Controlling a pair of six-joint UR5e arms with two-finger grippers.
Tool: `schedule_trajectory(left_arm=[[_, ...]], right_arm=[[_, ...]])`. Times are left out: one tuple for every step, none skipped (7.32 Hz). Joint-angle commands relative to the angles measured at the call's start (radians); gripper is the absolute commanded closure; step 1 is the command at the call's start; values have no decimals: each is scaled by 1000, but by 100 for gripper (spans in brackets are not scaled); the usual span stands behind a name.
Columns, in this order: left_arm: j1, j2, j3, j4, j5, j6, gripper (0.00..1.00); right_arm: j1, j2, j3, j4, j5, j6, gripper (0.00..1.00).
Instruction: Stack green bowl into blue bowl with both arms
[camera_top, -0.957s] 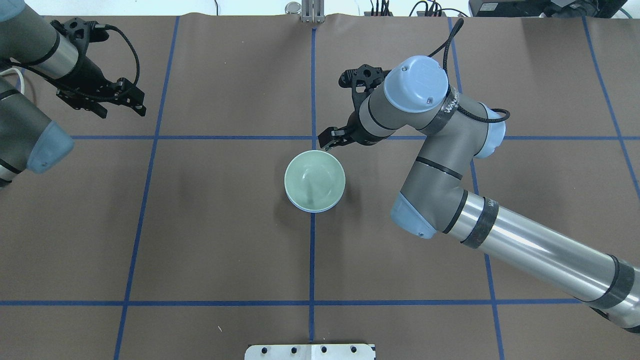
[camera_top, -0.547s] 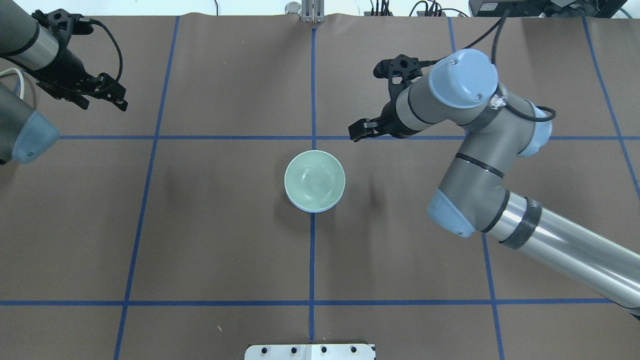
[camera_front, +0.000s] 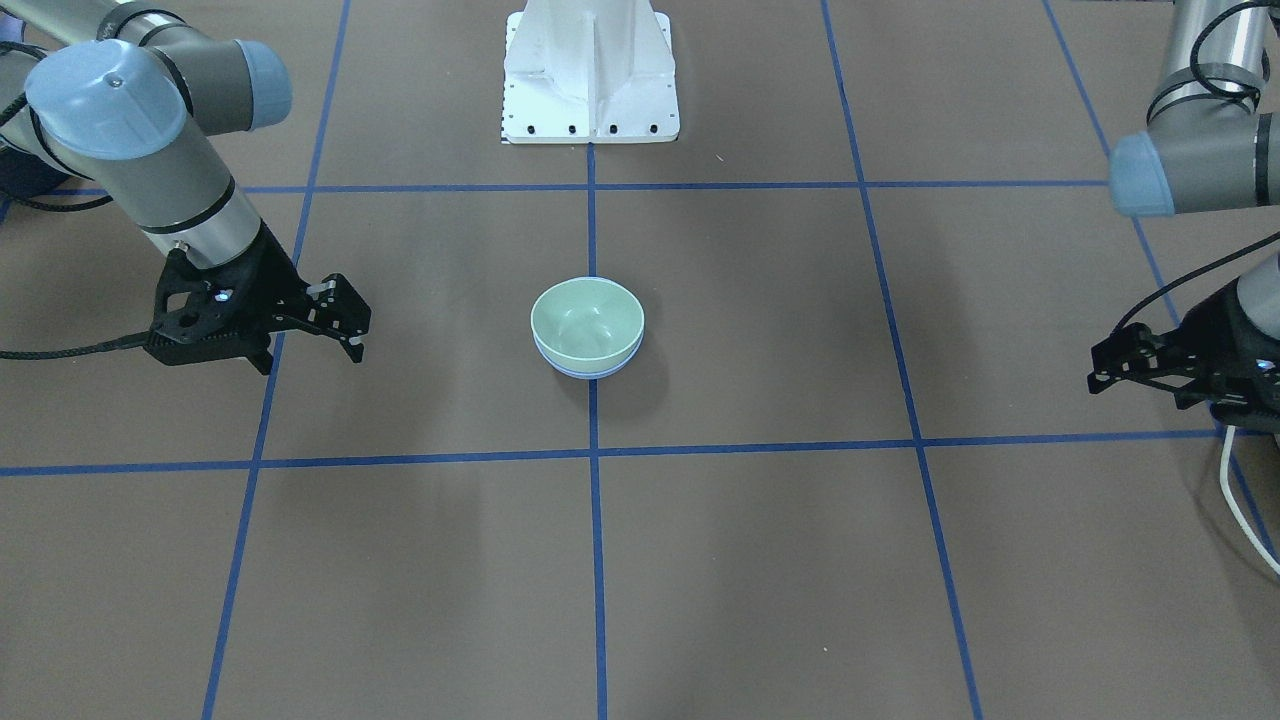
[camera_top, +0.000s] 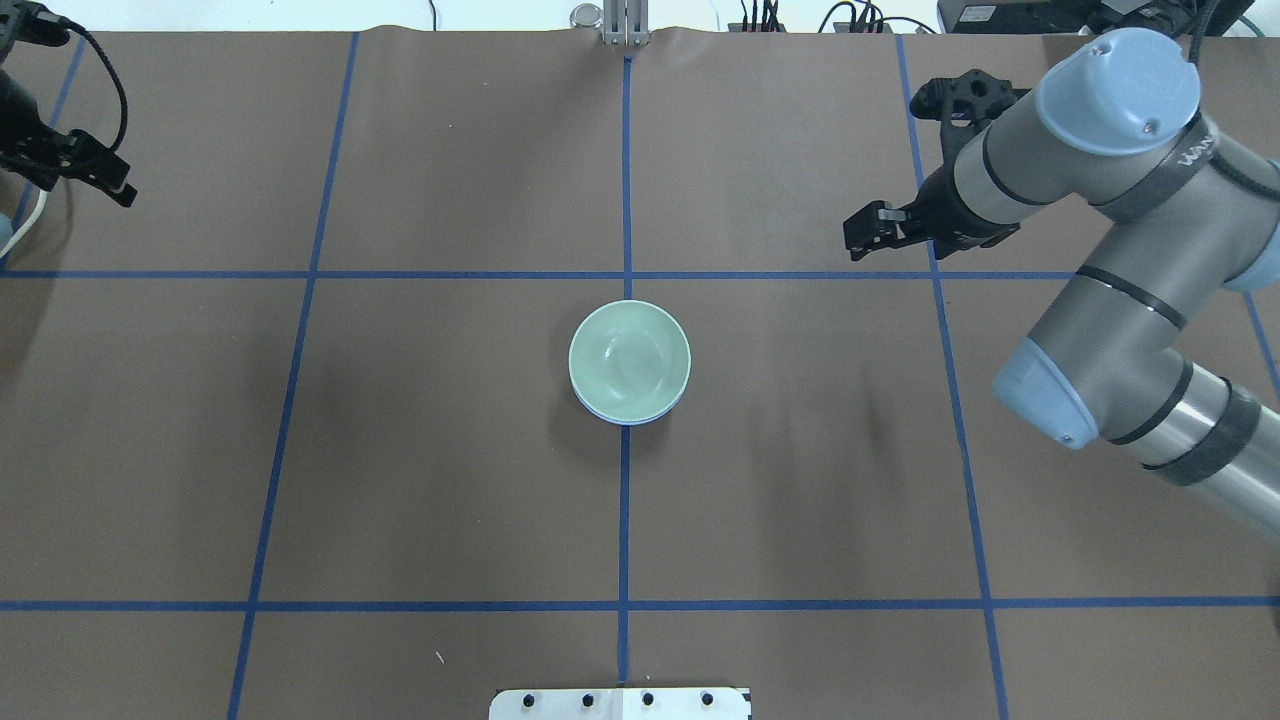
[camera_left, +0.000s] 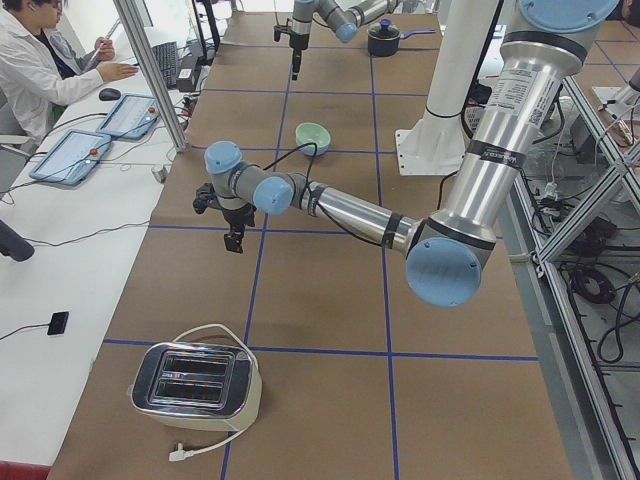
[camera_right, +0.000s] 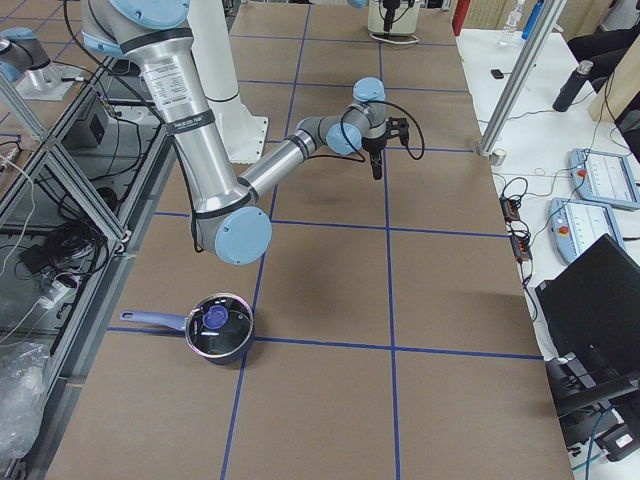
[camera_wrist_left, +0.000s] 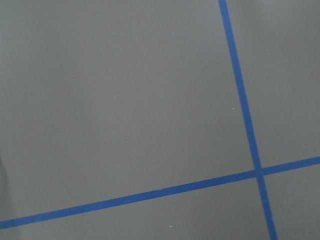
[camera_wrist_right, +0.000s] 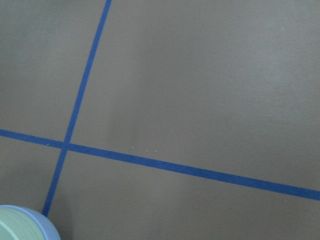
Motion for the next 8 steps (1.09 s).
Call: schedule_trajectory(left_arm=[[-78, 40, 28, 2, -2, 137, 2], [-114, 76, 28, 1, -4, 192, 2], [-144, 105, 30, 4, -29, 253, 2], [-169, 120, 28, 28, -71, 262, 2], [-177, 136, 28, 29, -74, 262, 2], [-178, 145, 28, 29, -73, 263, 2], [-178, 157, 28, 27, -74, 263, 2], [-178, 166, 28, 24, -73, 263, 2]], right_arm=[[84, -124, 71, -79, 1, -193, 0], [133, -194, 93, -79, 1, -270, 0], [174, -271, 119, -79, 3, -337, 0], [214, -344, 130, -70, 9, -402, 0], [245, -398, 130, -67, 22, -477, 0], [277, -440, 121, -67, 35, -503, 0], [317, -468, 122, -65, 74, -505, 0], [355, -494, 119, -65, 140, -524, 0]])
